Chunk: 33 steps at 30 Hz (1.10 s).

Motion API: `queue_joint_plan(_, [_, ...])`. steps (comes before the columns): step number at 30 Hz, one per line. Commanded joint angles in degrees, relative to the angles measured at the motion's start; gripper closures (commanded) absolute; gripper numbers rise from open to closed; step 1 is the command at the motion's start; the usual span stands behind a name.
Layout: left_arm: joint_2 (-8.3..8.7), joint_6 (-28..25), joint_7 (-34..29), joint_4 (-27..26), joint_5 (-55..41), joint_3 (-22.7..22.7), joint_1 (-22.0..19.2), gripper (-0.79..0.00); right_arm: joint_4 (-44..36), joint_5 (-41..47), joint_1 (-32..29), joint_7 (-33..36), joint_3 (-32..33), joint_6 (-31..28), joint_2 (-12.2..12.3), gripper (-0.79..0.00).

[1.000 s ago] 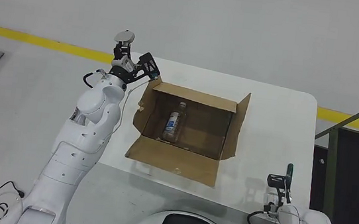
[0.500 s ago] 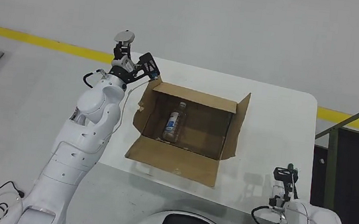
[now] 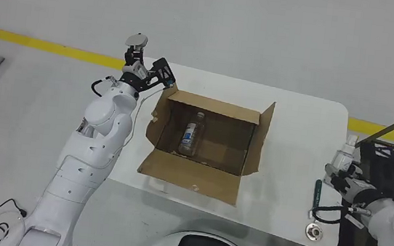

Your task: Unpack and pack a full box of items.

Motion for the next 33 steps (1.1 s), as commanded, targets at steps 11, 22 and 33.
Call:
queue_joint_plan(11, [0.00, 0.0, 0.0, 0.0, 0.0, 0.0, 0.0, -0.785, 0.0, 1.2, 2.5, 1.9, -1.2, 0.2, 0.4, 0.000])
queue_joint_plan(22, [0.00, 0.0, 0.0, 0.0, 0.0, 0.0, 0.0, -0.785, 0.0, 3.5, 6.9, -6.1, -19.3, 0.4, 0.1, 0.000])
queue_joint_plan(33, [0.00, 0.0, 0.0, 0.0, 0.0, 0.0, 0.0, -0.785, 14.2, -2.2, 13.8, -17.3, -38.9, 14.3, -1.7, 0.000])
